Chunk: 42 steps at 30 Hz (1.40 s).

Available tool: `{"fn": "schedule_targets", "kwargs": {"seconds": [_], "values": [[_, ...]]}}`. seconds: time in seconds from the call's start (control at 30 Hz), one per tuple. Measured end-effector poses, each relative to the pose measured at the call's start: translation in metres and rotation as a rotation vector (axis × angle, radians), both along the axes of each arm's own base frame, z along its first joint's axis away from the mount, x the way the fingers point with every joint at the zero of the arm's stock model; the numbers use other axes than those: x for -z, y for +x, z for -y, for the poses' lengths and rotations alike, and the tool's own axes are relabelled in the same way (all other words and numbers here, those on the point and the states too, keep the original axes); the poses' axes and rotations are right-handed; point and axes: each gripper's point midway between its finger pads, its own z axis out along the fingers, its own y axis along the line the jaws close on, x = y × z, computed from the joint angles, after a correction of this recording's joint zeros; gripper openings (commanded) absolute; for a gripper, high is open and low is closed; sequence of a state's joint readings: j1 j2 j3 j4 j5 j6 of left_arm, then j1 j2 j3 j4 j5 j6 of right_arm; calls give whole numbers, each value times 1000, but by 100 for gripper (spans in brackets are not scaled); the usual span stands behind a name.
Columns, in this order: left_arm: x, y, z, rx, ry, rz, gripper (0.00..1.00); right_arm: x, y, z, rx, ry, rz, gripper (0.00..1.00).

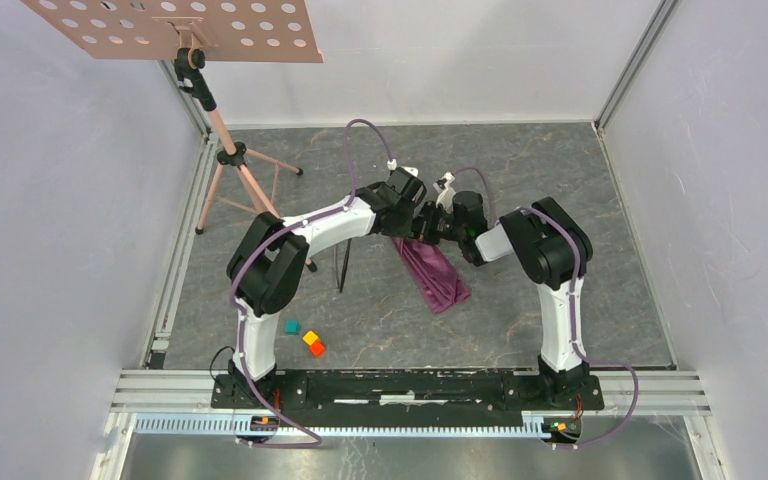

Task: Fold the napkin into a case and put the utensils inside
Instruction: Insert the folded napkin into the top corner of the smaller rectangle at the center of the board.

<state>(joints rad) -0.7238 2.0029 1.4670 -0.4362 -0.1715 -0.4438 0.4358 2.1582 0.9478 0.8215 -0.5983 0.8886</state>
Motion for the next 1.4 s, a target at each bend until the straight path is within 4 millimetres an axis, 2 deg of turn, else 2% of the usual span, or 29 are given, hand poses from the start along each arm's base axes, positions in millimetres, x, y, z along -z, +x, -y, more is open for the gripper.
{"fn": "schedule_targets", "kwargs": {"seconds": [0.07, 0.27, 0.37, 0.43, 0.6, 0.73, 0.9, 1.0, 1.07, 1.13, 1.27, 1.4], "values": [[0, -1, 1, 2, -5, -3, 25, -1, -4, 7, 3, -13, -1, 19], [-4, -3, -1, 2, -22, -7, 46, -11, -15, 32, 6, -61, 6, 27], [-10, -9, -8, -9, -32, -9, 49, -24, -16, 35, -10, -73, 45, 27], [-16, -13, -12, -16, -42, -4, 47, -32, -15, 36, -17, -75, 73, 24], [-27, -17, -22, -42, -83, -2, 27, -32, -13, 43, -21, -95, 90, 10], [-24, -10, -29, -67, -105, -18, 30, -27, -13, 46, -19, -110, 83, 6], [2, -2, -29, -85, -96, -64, 29, -10, -16, 43, -19, -139, 54, 5], [23, -1, -22, -75, -77, -99, 29, 3, -17, 31, -20, -162, 39, 4], [30, -1, -18, -70, -63, -111, 28, 2, -15, 19, -26, -161, 54, 5], [29, 1, -20, -80, -46, -102, 27, 1, -11, 14, -11, -160, 64, 6], [29, 2, -21, -84, -43, -95, 30, 0, -11, 16, 1, -176, 58, 16], [26, -7, -25, -79, -51, -97, 43, -11, -17, 24, -27, -226, 82, 36]]}}
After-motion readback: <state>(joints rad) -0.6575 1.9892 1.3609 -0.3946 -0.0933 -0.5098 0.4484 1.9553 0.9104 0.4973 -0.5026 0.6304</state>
